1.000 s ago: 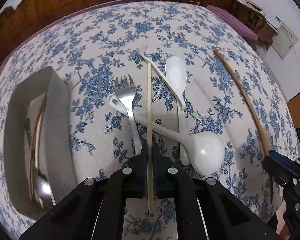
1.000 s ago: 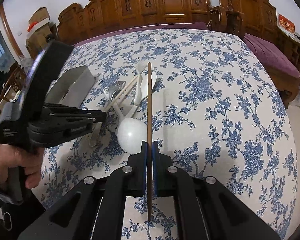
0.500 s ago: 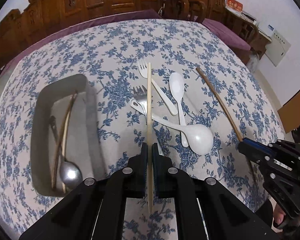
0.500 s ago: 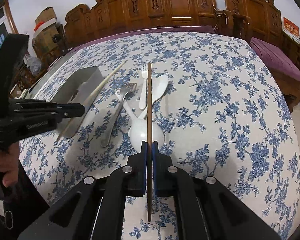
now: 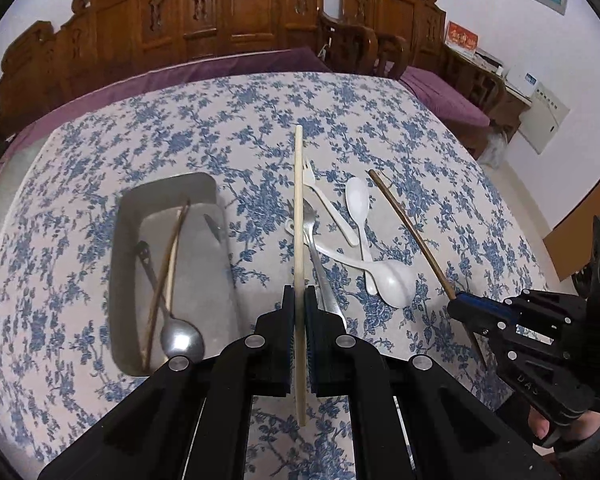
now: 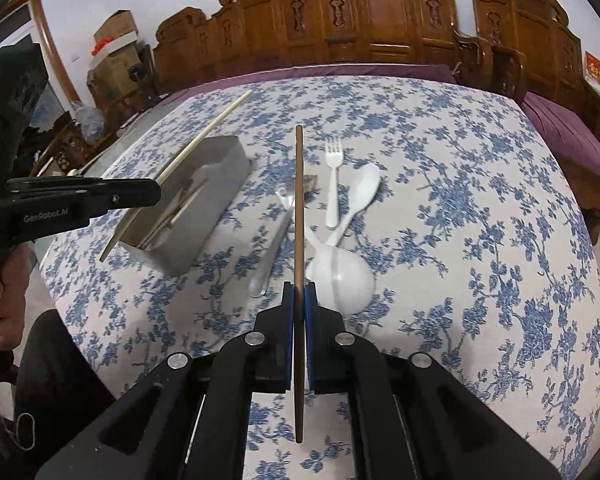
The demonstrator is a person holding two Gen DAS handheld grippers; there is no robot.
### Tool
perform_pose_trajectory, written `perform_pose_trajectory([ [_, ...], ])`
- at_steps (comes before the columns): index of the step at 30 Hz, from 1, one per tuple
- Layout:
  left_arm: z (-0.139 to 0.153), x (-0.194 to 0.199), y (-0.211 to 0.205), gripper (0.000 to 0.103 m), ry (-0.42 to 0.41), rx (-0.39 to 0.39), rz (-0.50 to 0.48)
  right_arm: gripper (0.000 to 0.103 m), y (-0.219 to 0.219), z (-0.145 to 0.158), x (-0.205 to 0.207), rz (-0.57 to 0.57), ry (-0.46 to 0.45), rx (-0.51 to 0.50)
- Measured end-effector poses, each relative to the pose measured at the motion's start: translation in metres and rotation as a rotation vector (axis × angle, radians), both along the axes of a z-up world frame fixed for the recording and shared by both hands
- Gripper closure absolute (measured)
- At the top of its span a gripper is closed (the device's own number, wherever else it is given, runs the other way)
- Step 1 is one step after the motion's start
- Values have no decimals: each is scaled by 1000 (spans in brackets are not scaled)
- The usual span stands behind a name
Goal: Organize utensils
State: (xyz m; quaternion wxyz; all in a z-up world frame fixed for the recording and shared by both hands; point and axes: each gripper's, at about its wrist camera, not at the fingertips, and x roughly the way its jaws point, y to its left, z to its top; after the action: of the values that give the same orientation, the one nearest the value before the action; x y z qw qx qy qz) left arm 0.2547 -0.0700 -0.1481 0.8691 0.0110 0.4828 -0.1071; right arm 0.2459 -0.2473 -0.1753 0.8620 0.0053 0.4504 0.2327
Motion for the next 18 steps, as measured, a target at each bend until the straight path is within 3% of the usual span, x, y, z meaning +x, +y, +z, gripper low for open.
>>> perform_pose_trajectory([
  [18,-10,-6,70,99,14,-10,85,97,73,21,-10,131,-49,2],
])
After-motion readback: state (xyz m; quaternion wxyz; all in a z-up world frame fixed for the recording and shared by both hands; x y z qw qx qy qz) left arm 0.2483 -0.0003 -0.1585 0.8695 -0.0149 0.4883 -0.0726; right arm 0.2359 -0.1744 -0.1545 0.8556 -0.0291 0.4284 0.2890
